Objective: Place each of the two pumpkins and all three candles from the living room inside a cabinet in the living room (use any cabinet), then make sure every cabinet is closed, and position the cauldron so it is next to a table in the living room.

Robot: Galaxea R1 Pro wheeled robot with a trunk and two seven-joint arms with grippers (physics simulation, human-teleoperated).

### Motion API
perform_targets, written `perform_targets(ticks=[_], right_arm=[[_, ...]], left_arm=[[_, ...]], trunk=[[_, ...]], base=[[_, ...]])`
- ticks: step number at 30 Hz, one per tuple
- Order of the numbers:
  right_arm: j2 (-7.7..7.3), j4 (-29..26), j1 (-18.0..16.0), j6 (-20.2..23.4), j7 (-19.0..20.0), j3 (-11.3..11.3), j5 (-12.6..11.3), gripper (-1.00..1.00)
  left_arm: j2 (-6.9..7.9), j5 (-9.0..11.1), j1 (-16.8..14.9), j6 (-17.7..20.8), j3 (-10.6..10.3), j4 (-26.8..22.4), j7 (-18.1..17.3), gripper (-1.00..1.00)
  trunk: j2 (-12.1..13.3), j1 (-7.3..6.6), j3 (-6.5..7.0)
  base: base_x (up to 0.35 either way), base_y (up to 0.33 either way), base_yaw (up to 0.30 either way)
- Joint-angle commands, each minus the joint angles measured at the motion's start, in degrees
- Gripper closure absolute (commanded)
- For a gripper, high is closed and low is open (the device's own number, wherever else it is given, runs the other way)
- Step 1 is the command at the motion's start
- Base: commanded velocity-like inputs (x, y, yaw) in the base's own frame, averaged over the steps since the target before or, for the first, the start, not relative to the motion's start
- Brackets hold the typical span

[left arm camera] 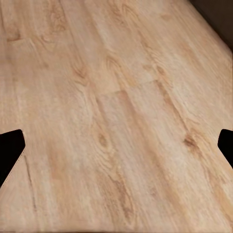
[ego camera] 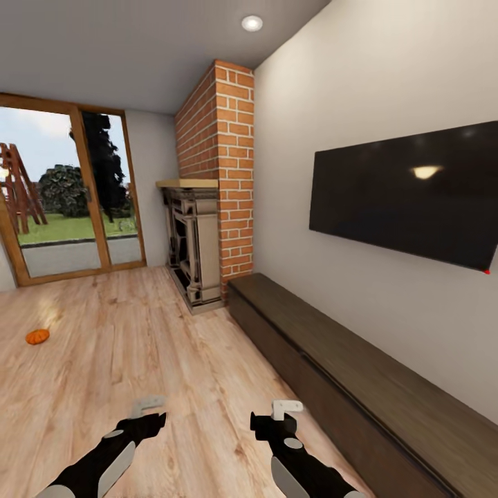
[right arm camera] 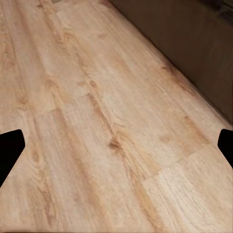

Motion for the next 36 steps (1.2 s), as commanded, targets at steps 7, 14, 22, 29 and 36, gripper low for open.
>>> perform_targets(ticks=[7,14,22,29,36], right_arm=[[-0.05,-0.03,-0.08,-0.11,-0.44,0.48,-0.57,-1.0],[-0.02,-0.02,-0.08,-0.11,-0.44,0.49,-0.57,-1.0],[-0.01,-0.02,-0.08,-0.11,-0.44,0.56,-0.57,-1.0],[0.04,-0.02,-0.08,-0.11,-0.44,0.59,-0.57,-1.0],[0.08,-0.03,-0.08,-0.11,-0.44,0.64,-0.55,-1.0]], left_arm=[[0.09,0.49,-0.03,0.2,-0.48,-0.05,0.49,-1.0],[0.33,1.09,-0.03,0.2,-0.48,0.07,0.41,-1.0],[0.55,6.6,-0.03,0.35,-0.63,0.17,-0.11,-1.0],[0.6,7.83,-0.03,1.55,-0.66,0.14,-1.22,-1.0],[0.6,7.94,-0.03,1.96,-0.65,0.12,-1.32,-1.0]], trunk=[[2.79,-1.55,1.19],[5.59,-3.09,2.45],[8.8,-4.84,3.89],[11.61,-6.38,5.14],[14.42,-7.92,6.4]], base=[[0.0,0.0,0.277],[0.0,0.0,0.277],[0.0,0.0,0.277],[0.0,0.0,0.277],[0.0,0.0,0.277]])
